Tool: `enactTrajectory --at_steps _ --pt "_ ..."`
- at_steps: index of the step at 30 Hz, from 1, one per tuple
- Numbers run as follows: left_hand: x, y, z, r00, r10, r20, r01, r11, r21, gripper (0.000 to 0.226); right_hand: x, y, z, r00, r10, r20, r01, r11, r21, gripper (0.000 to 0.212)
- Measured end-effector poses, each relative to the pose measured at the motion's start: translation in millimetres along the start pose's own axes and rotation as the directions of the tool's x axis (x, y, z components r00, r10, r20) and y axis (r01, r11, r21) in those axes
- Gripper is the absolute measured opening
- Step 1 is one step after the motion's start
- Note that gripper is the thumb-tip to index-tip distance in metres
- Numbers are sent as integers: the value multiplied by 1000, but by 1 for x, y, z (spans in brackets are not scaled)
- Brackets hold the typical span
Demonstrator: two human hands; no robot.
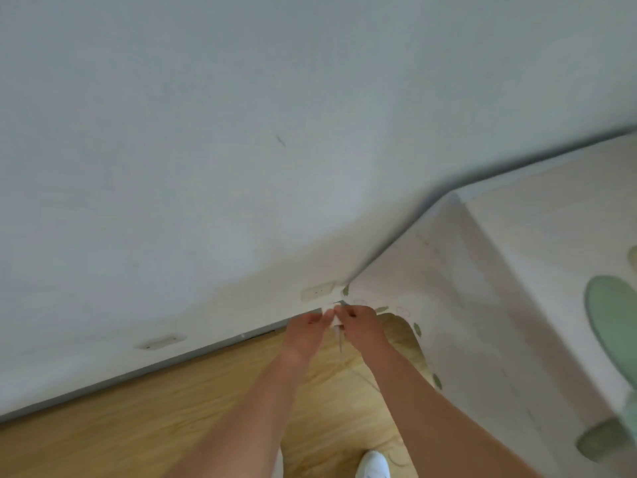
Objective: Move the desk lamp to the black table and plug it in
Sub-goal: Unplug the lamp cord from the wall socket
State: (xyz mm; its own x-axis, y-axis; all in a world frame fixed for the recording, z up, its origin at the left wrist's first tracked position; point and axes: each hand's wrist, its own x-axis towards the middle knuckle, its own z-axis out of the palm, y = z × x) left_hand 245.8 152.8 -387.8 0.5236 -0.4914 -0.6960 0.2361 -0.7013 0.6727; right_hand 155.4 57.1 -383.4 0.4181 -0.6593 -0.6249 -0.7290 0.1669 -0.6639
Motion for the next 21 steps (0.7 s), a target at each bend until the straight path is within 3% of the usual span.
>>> enactTrajectory --at_steps 8,12,21 --pt "-116 120 -46 991 132 -17 -132 991 23 40 -101 -110 -69 999 -23 -43 23 1000 1 36" --pt "-186 172 -61 986 168 -16 -168 986 -3 24 -166 -157 -106 998 -18 -67 29 986 167 30" --pt "-303 260 -93 954 294 59 -294 956 -4 34 -285 -233 -184 998 -57 -9 56 921 385 25"
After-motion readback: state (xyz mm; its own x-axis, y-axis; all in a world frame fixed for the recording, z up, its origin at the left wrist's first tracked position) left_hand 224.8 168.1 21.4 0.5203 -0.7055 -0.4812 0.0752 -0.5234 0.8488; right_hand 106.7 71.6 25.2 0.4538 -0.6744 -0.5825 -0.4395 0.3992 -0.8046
